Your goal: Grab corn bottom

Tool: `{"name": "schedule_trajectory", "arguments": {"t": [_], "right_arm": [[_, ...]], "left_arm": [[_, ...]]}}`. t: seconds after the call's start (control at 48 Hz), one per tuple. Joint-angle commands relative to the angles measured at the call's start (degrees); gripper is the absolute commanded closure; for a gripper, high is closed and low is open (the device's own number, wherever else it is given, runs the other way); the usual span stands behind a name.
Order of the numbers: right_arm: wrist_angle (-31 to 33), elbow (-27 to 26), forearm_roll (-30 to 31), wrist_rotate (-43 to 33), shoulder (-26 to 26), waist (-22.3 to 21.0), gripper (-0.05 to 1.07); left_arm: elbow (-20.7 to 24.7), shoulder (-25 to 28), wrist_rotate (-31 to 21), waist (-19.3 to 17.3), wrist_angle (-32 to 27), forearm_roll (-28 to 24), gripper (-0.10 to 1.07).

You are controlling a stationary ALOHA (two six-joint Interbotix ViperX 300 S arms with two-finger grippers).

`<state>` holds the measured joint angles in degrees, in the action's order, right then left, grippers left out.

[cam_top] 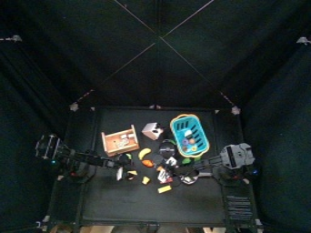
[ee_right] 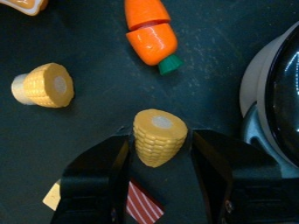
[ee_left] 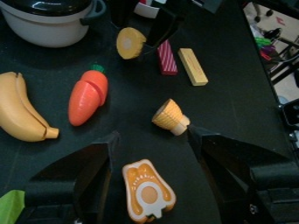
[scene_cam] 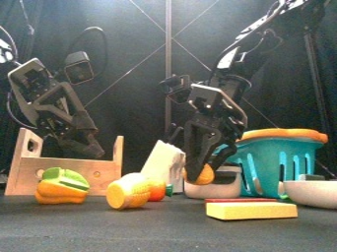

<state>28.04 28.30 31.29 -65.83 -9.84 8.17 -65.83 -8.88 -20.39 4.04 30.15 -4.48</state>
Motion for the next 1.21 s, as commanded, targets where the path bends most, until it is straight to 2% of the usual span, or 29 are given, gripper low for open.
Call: {"name": "schedule_trajectory", "arguments": {"t": [0.0,0.167,0.292,0.417,0.5,0.625,0.729,0.958,1.125,1.188], "right_arm": [[0.4,0.0,1.0,0.1,3.3,0.2,0.36],[0.5,2.5,3.6,-0.4,8.6,0.2,0.36],[-1.5,4.1,4.6,-0.4,11.3,0.2,0.36],[-2.5,6.1,4.7,-0.4,13.1,-0.2,0.36],[-2.8,7.4,4.7,-0.4,14.1,-0.3,0.36],[-2.9,9.1,4.7,-0.4,15.4,-1.1,0.36],[-2.9,10.1,4.7,-0.4,16.3,-1.6,0.36],[-2.9,12.5,4.4,-0.4,18.6,-2.2,0.36],[-3.0,13.8,3.5,-0.4,19.5,-2.2,0.36],[-3.0,14.2,3.0,-0.4,19.5,-2.5,0.36]], "left_arm": [[1.1,0.1,0.1,0.0,0.2,0.4,0.01],[4.3,2.6,0.2,-0.3,-2.2,0.4,0.01],[8.2,3.3,0.3,-2.3,-8.0,0.1,0.0],[12.6,2.0,0.3,-6.2,-18.8,-0.3,0.0],[15.3,0.4,-0.4,-8.8,-28.2,0.0,0.0],[16.9,-0.8,-1.7,-9.1,-36.7,4.7,0.0],[16.7,-1.9,-2.2,-7.2,-37.7,10.7,0.01],[17.0,-1.9,-2.3,-0.2,-33.2,25.1,0.01],[18.0,-0.5,-2.3,2.4,-34.0,28.4,0.01],[19.2,-1.3,-2.3,2.1,-37.2,27.9,0.01]]}}
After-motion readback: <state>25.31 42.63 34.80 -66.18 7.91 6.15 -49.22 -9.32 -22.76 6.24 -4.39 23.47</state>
